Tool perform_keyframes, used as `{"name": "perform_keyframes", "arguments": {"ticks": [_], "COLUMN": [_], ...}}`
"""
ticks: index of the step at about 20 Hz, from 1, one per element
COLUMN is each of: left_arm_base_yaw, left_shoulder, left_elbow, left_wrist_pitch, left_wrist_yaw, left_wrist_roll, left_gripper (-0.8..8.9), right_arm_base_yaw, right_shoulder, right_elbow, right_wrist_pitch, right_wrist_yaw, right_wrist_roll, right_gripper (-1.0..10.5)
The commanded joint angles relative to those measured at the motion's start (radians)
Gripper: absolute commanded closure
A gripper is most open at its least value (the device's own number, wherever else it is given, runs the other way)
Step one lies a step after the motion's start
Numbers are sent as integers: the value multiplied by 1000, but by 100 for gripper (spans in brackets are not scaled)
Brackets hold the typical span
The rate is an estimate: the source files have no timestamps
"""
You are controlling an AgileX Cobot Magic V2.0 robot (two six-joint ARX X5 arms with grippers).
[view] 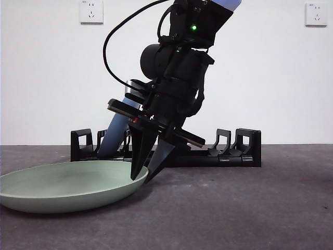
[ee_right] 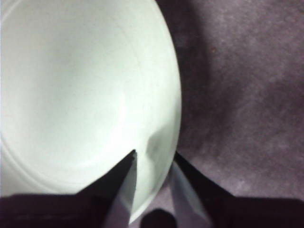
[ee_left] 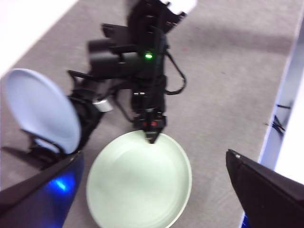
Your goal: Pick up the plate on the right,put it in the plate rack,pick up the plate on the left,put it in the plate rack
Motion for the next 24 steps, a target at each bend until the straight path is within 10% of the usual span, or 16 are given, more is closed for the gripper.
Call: {"name": "perform_keyframes", "arguments": {"ticks": [1, 7, 24], "left_arm_base_yaw": [-23, -90, -580], "left_shoulder": [10, 35, 443], "left_elbow": [2, 2, 2], "left_wrist_pitch": [1, -19, 70], "left_wrist_yaw": [0, -21, -500], "left_wrist_roll": [9, 39, 188], "left_gripper": [306, 306, 315], "right_arm_base_yaw": [4, -6, -214], "right_shoulder": [21, 13, -561], "right_elbow": [-9, -8, -6], "right_wrist_pitch": [10, -8, -354], "right_wrist_yaw": [5, 11, -35], "right_wrist_roll": [16, 29, -5], "right_gripper": [968, 959, 959]}}
